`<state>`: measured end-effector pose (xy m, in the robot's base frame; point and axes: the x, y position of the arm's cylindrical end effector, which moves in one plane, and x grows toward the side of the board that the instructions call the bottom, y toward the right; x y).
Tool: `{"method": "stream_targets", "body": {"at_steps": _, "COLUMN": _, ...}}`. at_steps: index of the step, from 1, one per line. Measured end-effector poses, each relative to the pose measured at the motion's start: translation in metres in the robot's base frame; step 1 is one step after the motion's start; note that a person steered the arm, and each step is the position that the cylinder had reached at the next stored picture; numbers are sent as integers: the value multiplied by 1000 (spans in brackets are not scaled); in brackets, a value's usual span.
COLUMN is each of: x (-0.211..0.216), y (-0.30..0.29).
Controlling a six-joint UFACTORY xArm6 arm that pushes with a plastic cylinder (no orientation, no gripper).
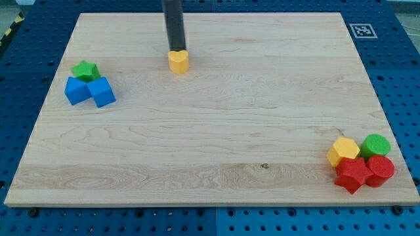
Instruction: Move the yellow heart into the blue blocks and green star
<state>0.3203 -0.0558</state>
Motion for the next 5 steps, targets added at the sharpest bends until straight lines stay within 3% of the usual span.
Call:
{"method": "stream_targets", "body": {"at_steps": 1, "x": -6, "y": 41}}
{"method": "stream_targets", "body": {"at_steps": 2, "x": 18, "y": 35}}
{"method": "stream_targets", "body": {"at_steps": 4, "x": 64, "y": -41}}
{"method": "stream_targets", "body": {"at_steps": 5, "x": 59, "y": -38}}
